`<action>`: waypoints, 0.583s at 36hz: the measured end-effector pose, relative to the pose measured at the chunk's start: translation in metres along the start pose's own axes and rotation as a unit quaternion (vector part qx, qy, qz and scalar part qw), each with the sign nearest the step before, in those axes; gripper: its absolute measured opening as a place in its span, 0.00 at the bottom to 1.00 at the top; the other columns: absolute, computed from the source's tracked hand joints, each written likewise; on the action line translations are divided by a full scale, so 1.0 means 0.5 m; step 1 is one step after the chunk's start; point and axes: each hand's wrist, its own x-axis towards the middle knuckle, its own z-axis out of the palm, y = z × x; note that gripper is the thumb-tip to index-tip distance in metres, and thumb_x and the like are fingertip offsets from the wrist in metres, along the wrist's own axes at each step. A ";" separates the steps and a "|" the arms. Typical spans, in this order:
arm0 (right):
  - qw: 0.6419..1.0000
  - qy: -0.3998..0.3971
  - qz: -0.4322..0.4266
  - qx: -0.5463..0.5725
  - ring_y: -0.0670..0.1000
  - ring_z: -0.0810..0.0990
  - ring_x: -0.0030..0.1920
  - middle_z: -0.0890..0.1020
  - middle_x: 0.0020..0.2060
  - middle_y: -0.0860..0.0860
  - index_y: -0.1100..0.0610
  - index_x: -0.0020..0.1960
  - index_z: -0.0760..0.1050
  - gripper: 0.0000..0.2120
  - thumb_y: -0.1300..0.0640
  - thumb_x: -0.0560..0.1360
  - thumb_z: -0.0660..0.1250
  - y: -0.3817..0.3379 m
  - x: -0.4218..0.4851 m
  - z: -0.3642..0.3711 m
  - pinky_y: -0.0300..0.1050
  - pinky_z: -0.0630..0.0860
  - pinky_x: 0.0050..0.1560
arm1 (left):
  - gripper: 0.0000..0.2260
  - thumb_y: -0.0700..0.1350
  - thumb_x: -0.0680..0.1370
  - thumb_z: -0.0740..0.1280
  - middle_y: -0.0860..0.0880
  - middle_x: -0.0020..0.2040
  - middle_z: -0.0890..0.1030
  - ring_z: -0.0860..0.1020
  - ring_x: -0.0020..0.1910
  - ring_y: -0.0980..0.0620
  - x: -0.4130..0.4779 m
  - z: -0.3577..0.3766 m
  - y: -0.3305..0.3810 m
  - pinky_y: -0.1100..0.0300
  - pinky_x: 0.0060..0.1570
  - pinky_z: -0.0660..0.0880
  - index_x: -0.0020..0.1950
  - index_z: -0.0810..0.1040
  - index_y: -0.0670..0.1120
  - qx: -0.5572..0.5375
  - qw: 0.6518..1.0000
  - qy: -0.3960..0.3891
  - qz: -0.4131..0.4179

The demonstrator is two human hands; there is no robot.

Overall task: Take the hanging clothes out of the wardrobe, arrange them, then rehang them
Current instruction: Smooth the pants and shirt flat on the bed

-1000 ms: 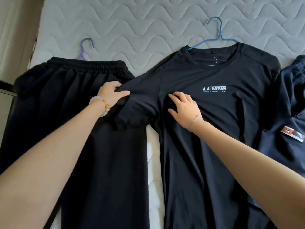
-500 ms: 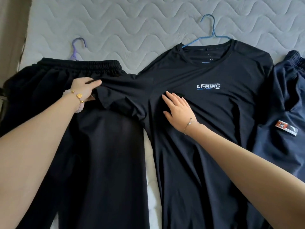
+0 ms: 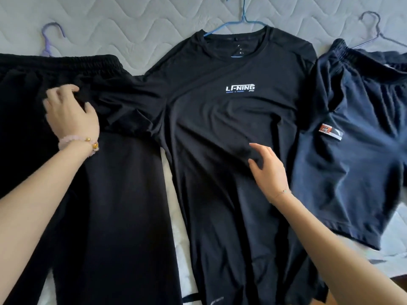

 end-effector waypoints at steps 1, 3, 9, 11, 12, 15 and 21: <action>1.000 0.005 0.015 0.000 0.50 0.76 0.54 0.76 0.60 0.47 0.53 0.65 0.72 0.19 0.61 0.75 0.65 0.027 -0.032 -0.012 0.39 0.70 0.56 | 0.16 0.40 0.76 0.61 0.39 0.65 0.71 0.68 0.65 0.39 -0.042 -0.007 -0.004 0.47 0.63 0.66 0.63 0.71 0.42 -0.021 1.000 -0.004 0.017; 0.999 0.024 0.036 0.001 0.49 0.77 0.54 0.78 0.56 0.46 0.53 0.62 0.74 0.18 0.61 0.73 0.67 0.078 -0.098 -0.032 0.41 0.73 0.56 | 0.14 0.39 0.76 0.61 0.39 0.62 0.73 0.71 0.61 0.40 -0.146 -0.017 -0.007 0.51 0.62 0.67 0.62 0.72 0.41 -0.076 0.995 -0.041 0.039; 0.981 0.063 0.181 0.020 0.51 0.79 0.52 0.79 0.51 0.48 0.54 0.59 0.75 0.13 0.61 0.74 0.66 0.204 -0.301 -0.064 0.49 0.76 0.54 | 0.10 0.36 0.78 0.61 0.47 0.57 0.75 0.76 0.48 0.51 -0.508 -0.030 0.007 0.59 0.48 0.71 0.58 0.74 0.42 -0.194 0.953 -0.226 -0.050; 0.972 0.058 0.227 -0.001 0.55 0.78 0.56 0.77 0.56 0.53 0.58 0.62 0.73 0.16 0.61 0.74 0.67 0.250 -0.351 -0.070 0.50 0.74 0.56 | 0.08 0.37 0.78 0.62 0.46 0.56 0.75 0.76 0.50 0.48 -0.602 -0.019 -0.002 0.55 0.50 0.73 0.57 0.74 0.43 -0.191 0.931 -0.295 -0.100; 0.965 0.053 0.256 -0.009 0.56 0.76 0.59 0.75 0.59 0.55 0.59 0.64 0.71 0.19 0.60 0.74 0.67 0.271 -0.370 -0.072 0.50 0.73 0.59 | 0.09 0.37 0.77 0.63 0.44 0.55 0.75 0.77 0.51 0.45 -0.641 -0.014 -0.005 0.52 0.52 0.74 0.57 0.73 0.42 -0.181 0.920 -0.325 -0.122; 0.948 0.036 0.316 0.013 0.58 0.73 0.62 0.72 0.61 0.59 0.62 0.66 0.68 0.24 0.59 0.72 0.70 0.318 -0.411 -0.074 0.52 0.69 0.63 | 0.12 0.39 0.76 0.66 0.43 0.56 0.73 0.77 0.51 0.43 -0.730 -0.006 -0.006 0.53 0.51 0.74 0.59 0.72 0.39 -0.143 0.906 -0.366 -0.159; 0.940 0.021 0.325 0.102 0.55 0.75 0.50 0.75 0.47 0.54 0.63 0.63 0.67 0.23 0.56 0.72 0.70 0.364 -0.409 -0.084 0.42 0.69 0.47 | 0.19 0.48 0.77 0.66 0.42 0.62 0.76 0.75 0.59 0.40 -0.806 0.000 0.003 0.51 0.57 0.73 0.63 0.68 0.39 -0.122 0.865 -0.416 -0.254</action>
